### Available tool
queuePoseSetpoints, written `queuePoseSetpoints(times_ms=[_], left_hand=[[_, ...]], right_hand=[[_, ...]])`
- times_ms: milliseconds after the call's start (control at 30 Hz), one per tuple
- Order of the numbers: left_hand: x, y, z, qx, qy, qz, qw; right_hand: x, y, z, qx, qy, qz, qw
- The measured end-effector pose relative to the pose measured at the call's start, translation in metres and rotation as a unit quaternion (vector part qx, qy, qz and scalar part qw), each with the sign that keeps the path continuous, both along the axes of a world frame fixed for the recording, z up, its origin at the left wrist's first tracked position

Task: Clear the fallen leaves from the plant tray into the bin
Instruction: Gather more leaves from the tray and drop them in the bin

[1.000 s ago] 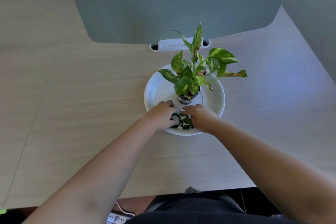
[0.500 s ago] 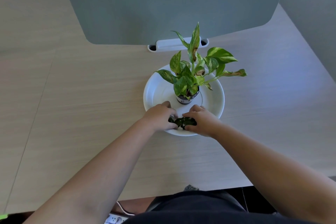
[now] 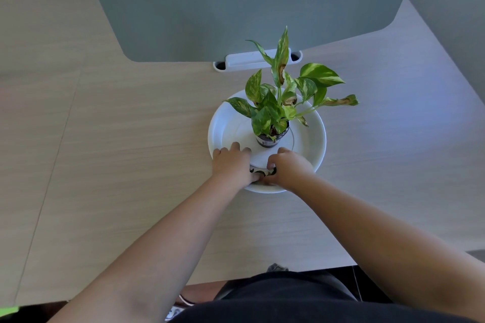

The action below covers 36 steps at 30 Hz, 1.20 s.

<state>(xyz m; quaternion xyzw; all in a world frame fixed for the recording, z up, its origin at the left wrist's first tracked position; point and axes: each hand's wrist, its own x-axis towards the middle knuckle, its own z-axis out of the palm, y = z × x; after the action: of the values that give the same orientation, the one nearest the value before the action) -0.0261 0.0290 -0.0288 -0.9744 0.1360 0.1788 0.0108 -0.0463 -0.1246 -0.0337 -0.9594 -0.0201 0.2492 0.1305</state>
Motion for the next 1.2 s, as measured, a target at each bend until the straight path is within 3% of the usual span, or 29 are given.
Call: queuePoseSetpoints(times_ms=[133,333,533,633,767,867,967,1100,1200], left_hand=[[-0.005,-0.006,-0.004,0.007,0.003,0.017,1.0],[-0.007,-0.009,-0.001,-0.065,0.033,0.021,0.997],[-0.007,-0.01,-0.004,-0.08,0.047,0.024,0.995],[-0.002,-0.006,-0.007,-0.124,0.054,0.052,0.989],[-0.001,-0.002,-0.002,-0.245,0.036,0.131,0.96],[-0.004,-0.001,0.001,-0.356,0.05,0.251,0.899],[-0.007,-0.006,0.002,-0.476,0.123,0.405,0.77],[-0.01,-0.022,0.005,-0.559,0.174,0.475,0.658],[-0.017,-0.044,0.012,-0.595,0.218,0.485,0.603]], right_hand=[[0.004,0.004,-0.001,0.0,0.027,-0.012,1.0],[0.005,0.008,-0.006,-0.025,0.05,0.035,0.998],[0.003,0.001,-0.002,0.009,0.018,0.02,1.0],[0.002,-0.011,0.005,0.124,-0.01,-0.11,0.986],[-0.005,-0.028,0.016,0.27,-0.01,-0.303,0.914],[-0.013,-0.039,0.021,0.42,0.042,-0.436,0.795],[-0.026,-0.053,0.026,0.526,0.049,-0.5,0.687],[-0.044,-0.075,0.028,0.589,0.051,-0.536,0.603],[-0.058,-0.097,0.029,0.625,0.048,-0.544,0.558]])
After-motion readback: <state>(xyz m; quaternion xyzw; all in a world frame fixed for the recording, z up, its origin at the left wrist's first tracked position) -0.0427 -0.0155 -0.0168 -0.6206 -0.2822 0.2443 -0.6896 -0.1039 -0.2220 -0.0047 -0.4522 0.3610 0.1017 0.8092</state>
